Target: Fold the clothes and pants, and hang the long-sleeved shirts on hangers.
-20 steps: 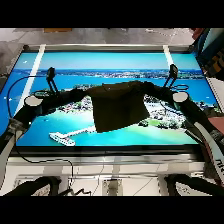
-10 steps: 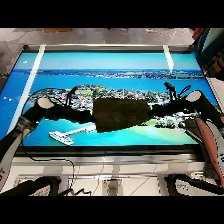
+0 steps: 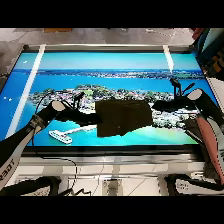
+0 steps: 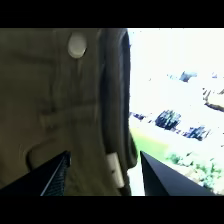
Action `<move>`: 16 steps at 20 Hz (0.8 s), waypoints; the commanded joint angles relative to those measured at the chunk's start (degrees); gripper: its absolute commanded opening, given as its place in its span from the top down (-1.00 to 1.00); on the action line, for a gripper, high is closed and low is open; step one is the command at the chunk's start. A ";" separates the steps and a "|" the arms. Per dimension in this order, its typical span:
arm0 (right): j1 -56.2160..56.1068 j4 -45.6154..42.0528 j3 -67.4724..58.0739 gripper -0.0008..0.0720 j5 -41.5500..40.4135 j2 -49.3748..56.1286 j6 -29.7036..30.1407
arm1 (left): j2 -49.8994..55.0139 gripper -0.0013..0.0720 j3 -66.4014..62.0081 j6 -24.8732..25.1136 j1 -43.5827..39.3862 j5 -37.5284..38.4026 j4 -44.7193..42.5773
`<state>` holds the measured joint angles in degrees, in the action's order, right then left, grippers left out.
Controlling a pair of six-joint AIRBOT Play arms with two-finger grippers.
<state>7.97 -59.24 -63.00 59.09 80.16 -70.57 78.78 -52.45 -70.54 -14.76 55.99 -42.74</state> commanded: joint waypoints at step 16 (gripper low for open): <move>0.68 10.16 -15.32 -0.88 14.97 27.08 3.78 | 0.46 -0.96 -0.02 0.07 0.22 -8.66 -0.17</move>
<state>8.86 -55.29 -78.32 67.61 103.55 -68.97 79.20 -52.45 -70.50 -14.61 51.77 -42.85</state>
